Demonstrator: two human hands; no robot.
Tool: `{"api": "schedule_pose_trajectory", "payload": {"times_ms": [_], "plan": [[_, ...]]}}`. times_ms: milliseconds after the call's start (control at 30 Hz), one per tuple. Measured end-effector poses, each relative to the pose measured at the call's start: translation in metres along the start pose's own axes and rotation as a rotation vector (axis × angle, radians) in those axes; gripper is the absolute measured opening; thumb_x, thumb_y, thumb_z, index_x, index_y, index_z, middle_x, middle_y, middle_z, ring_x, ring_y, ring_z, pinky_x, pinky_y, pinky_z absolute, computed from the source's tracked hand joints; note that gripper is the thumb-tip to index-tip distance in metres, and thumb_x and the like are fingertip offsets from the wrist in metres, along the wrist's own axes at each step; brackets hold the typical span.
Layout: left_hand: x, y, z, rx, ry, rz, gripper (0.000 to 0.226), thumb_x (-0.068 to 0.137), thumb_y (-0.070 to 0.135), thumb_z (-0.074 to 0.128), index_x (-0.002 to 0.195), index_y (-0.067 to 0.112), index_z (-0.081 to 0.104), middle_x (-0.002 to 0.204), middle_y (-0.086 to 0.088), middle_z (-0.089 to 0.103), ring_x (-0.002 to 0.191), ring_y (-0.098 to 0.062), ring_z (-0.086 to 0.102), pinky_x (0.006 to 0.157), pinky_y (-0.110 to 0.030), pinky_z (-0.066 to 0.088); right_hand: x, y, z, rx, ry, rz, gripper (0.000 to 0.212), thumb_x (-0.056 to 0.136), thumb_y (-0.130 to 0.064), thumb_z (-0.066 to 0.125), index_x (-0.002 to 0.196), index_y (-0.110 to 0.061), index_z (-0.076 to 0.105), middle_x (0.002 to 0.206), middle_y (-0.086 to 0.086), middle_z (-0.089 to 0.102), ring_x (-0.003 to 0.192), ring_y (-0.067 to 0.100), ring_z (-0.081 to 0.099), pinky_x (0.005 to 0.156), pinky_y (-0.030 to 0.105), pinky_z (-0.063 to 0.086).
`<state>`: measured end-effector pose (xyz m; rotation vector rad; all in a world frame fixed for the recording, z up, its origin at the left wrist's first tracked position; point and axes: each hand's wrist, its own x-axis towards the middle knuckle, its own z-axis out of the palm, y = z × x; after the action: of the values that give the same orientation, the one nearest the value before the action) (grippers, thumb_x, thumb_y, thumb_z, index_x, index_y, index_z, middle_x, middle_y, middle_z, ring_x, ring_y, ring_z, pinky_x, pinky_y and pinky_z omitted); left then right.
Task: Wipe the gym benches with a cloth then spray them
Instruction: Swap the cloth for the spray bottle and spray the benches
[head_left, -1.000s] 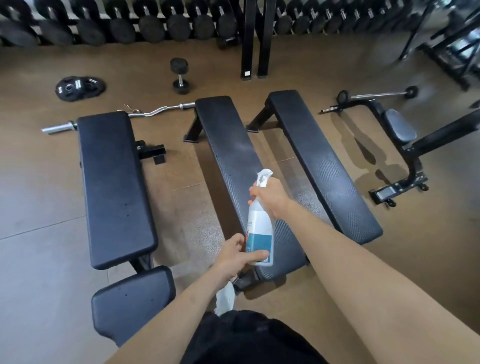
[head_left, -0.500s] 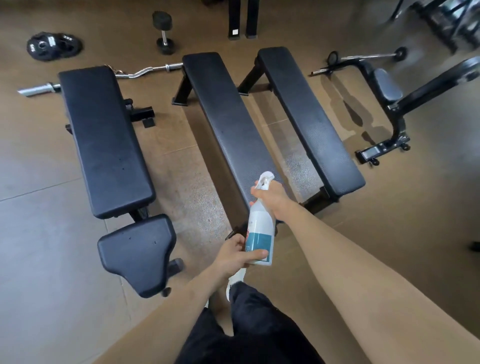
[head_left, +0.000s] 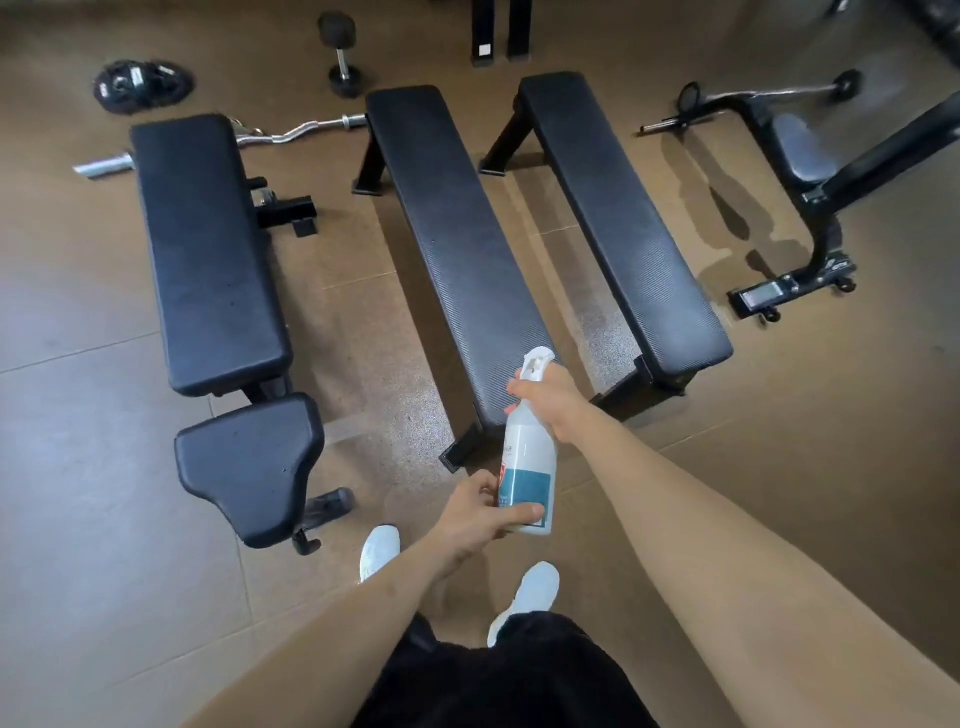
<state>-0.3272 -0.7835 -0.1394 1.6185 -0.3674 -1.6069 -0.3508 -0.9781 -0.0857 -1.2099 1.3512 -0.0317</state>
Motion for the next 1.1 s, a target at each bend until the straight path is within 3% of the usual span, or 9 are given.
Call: {"api": "schedule_pose_trajectory", "payload": {"times_ms": [100, 233, 367, 567, 667, 767, 833, 967, 1100], "plan": [[0.002, -0.003, 0.045, -0.004, 0.063, -0.006, 0.071, 0.060, 0.047, 0.094, 0.111, 0.013, 0.058, 0.102, -0.010, 0.072, 0.087, -0.017, 0.072, 0.075, -0.029, 0.057, 0.005, 0.020, -0.034, -0.009, -0.015, -0.007, 0.013, 0.091, -0.005, 0.068, 0.092, -0.009, 0.056, 0.097, 0.019, 0.063, 0.067, 0.026, 0.066, 0.043, 0.021, 0.050], [0.002, 0.002, 0.107, -0.014, 0.110, 0.001, 0.045, 0.073, 0.037, 0.092, 0.103, 0.023, 0.061, 0.089, 0.002, 0.071, 0.080, -0.012, 0.068, 0.073, -0.027, 0.055, 0.012, 0.041, -0.082, -0.049, -0.119, -0.012, 0.021, 0.090, -0.004, 0.070, 0.105, -0.007, 0.057, 0.102, 0.019, 0.064, 0.076, 0.030, 0.069, 0.045, 0.024, 0.052], [0.011, 0.002, 0.161, -0.015, 0.161, -0.054, 0.079, 0.054, 0.055, 0.093, 0.112, 0.014, 0.058, 0.103, -0.010, 0.073, 0.083, -0.015, 0.073, 0.071, -0.025, 0.059, 0.016, 0.055, -0.130, -0.072, -0.187, 0.000, 0.026, 0.092, -0.004, 0.069, 0.115, -0.002, 0.055, 0.102, 0.018, 0.063, 0.065, 0.025, 0.069, 0.046, 0.024, 0.054], [0.037, 0.012, 0.220, 0.119, 0.160, -0.107, 0.085, 0.052, 0.062, 0.090, 0.114, 0.014, 0.059, 0.106, -0.009, 0.072, 0.092, -0.016, 0.072, 0.082, -0.035, 0.061, 0.029, 0.081, -0.204, -0.014, -0.095, 0.043, 0.029, 0.094, -0.003, 0.063, 0.121, -0.001, 0.053, 0.090, 0.011, 0.064, 0.050, 0.014, 0.066, 0.038, 0.021, 0.049], [0.063, 0.028, 0.241, 0.181, 0.125, -0.090, 0.072, 0.059, 0.056, 0.092, 0.110, 0.017, 0.061, 0.106, -0.009, 0.072, 0.092, -0.019, 0.073, 0.081, -0.033, 0.062, 0.045, 0.089, -0.247, 0.065, -0.008, 0.031, 0.030, 0.092, -0.014, 0.070, 0.118, -0.010, 0.055, 0.102, 0.011, 0.067, 0.064, 0.019, 0.073, 0.052, 0.028, 0.058], [0.093, 0.049, 0.264, 0.199, 0.085, -0.076, 0.071, 0.058, 0.052, 0.095, 0.109, 0.015, 0.062, 0.105, -0.010, 0.074, 0.095, -0.024, 0.075, 0.087, -0.043, 0.063, 0.062, 0.091, -0.293, 0.122, 0.085, 0.018, 0.034, 0.088, -0.018, 0.074, 0.117, -0.014, 0.057, 0.108, 0.013, 0.069, 0.083, 0.027, 0.073, 0.070, 0.041, 0.063], [0.115, 0.064, 0.281, 0.215, 0.053, -0.073, 0.072, 0.057, 0.051, 0.095, 0.109, 0.014, 0.062, 0.105, -0.011, 0.075, 0.089, -0.019, 0.074, 0.084, -0.035, 0.062, 0.079, 0.090, -0.323, 0.197, 0.142, 0.010, 0.033, 0.086, -0.015, 0.075, 0.116, -0.011, 0.060, 0.111, 0.016, 0.070, 0.085, 0.032, 0.074, 0.075, 0.046, 0.063], [0.156, 0.094, 0.318, 0.200, -0.012, -0.059, 0.065, 0.069, 0.036, 0.094, 0.115, 0.005, 0.060, 0.107, -0.018, 0.070, 0.085, -0.017, 0.065, 0.069, -0.023, 0.055, 0.103, 0.074, -0.375, 0.208, 0.226, -0.008, 0.008, 0.092, -0.002, 0.065, 0.093, -0.006, 0.058, 0.091, 0.018, 0.066, 0.059, 0.023, 0.069, 0.056, 0.031, 0.057], [0.200, 0.121, 0.348, 0.127, -0.063, -0.061, 0.057, 0.069, 0.033, 0.095, 0.107, 0.007, 0.061, 0.097, -0.010, 0.069, 0.077, -0.012, 0.066, 0.061, -0.019, 0.052, 0.135, 0.051, -0.418, 0.150, 0.243, 0.038, 0.013, 0.094, -0.002, 0.064, 0.088, -0.009, 0.055, 0.089, 0.015, 0.065, 0.062, 0.024, 0.069, 0.059, 0.033, 0.058]]}}
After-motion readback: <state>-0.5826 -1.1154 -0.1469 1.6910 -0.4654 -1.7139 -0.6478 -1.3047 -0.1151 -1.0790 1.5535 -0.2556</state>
